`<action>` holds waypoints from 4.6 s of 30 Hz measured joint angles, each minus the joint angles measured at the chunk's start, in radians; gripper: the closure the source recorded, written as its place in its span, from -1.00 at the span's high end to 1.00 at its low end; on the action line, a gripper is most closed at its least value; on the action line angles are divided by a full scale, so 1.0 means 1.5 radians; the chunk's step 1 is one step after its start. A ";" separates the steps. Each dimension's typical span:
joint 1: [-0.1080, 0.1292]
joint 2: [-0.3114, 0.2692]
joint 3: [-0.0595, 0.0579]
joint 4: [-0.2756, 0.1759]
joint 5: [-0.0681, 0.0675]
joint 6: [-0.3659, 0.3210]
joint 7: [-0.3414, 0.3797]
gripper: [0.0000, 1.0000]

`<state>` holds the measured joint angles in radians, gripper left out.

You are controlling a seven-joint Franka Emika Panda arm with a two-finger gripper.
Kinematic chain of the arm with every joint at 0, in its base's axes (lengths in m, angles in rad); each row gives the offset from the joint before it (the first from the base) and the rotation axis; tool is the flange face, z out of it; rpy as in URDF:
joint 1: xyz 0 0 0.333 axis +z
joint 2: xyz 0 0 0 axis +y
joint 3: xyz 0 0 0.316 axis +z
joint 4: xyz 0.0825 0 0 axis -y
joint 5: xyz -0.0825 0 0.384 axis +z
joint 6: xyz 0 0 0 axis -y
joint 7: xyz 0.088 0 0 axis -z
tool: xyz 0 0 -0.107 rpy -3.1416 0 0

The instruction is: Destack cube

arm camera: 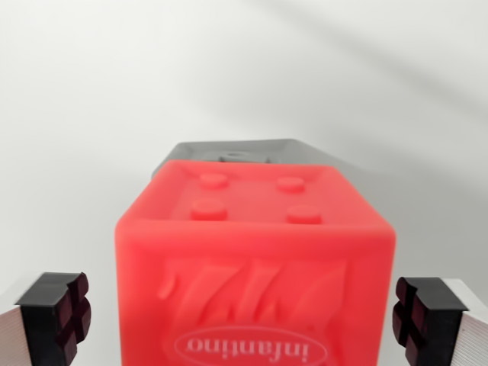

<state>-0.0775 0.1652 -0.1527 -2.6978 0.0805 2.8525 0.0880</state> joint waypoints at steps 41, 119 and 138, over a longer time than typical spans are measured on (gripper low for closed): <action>-0.004 0.021 0.007 0.003 0.013 0.020 -0.011 -1.00; 0.011 -0.189 0.014 0.019 -0.074 -0.202 0.151 -1.00; 0.035 -0.141 0.042 0.044 -0.062 -0.182 0.270 -1.00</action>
<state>-0.0251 -0.0465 -0.0895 -2.6312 -0.0120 2.5798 0.4926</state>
